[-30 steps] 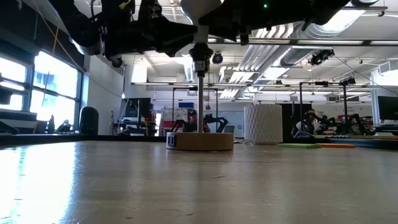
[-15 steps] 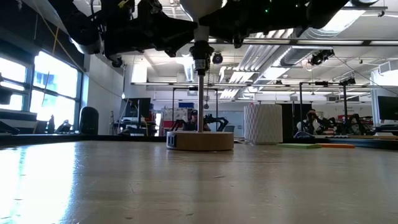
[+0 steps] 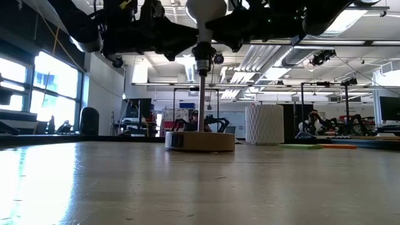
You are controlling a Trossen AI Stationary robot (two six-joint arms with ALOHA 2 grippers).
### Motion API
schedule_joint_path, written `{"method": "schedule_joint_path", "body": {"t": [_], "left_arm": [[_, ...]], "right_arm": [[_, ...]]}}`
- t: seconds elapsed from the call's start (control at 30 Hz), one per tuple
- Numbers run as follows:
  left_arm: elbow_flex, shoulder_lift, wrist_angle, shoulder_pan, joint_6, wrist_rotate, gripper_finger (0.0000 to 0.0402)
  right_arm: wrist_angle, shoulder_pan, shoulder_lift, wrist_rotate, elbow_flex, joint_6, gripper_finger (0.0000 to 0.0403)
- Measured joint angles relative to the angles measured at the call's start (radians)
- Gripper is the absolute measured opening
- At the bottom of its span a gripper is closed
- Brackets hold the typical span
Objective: Screw lightbulb
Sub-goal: Remove the lightbulb from the lamp socket
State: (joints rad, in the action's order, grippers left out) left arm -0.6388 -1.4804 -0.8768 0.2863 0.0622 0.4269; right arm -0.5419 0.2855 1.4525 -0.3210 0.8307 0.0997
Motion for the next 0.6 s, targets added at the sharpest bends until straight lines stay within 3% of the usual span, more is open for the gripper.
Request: {"method": "schedule_joint_path", "body": {"t": [0.17, 0.4, 0.6], "left_arm": [[0.003, 0.008, 0.085, -0.003, 0.018, 0.001, 0.0170], [0.005, 0.007, 0.115, -0.048, 0.046, 0.012, 0.0170], [0.004, 0.007, 0.131, -0.071, 0.081, -0.060, 0.0170]], "right_arm": [[0.004, 0.033, -0.002, -0.079, 0.000, 0.010, 0.0181], [0.017, 0.068, -0.004, -0.065, 0.000, 0.023, 0.0181], [0.033, 0.073, -0.004, -0.074, 0.000, 0.014, 0.0180]]}}
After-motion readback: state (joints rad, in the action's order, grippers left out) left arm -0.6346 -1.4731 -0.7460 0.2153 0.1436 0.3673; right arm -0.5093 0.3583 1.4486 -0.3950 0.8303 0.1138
